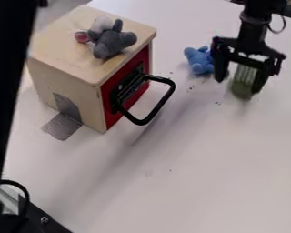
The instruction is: Move the green pepper to the upper side of the table next to the blue toy
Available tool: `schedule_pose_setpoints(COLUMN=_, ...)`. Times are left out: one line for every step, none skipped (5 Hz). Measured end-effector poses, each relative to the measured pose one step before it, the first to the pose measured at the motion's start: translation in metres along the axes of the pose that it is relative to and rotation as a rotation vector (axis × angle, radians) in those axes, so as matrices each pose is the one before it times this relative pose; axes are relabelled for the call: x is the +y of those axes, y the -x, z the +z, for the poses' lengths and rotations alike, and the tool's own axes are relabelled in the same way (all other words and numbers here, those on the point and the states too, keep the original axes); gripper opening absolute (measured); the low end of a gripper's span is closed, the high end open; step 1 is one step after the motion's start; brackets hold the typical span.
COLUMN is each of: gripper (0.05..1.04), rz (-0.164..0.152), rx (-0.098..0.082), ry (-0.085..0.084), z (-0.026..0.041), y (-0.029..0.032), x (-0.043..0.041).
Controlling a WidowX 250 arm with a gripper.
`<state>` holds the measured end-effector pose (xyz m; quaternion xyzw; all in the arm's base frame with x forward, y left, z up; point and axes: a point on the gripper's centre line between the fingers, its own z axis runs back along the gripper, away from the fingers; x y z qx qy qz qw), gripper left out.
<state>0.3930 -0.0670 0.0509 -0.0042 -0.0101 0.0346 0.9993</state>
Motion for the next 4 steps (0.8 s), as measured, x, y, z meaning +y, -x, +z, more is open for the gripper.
schedule_pose_setpoints(gripper=0.999, rz=0.0162, rx=-0.0299, ry=0.0133, z=0.02204, y=0.01620, x=0.00230)
schedule_pose_setpoints(gripper=0.999, rz=0.0054, rx=-0.0239, ry=0.0054, z=0.01750, y=0.01633, x=0.00141)
schedule_pose_setpoints(gripper=0.999, rz=-0.0007, rx=-0.0401, ry=0.0102, z=0.01651, y=0.02169, x=0.00388)
schedule_pose_setpoints(gripper=0.999, rz=-0.0211, rx=0.0035, ry=0.0197, z=0.00320, y=0.01631, x=0.00175)
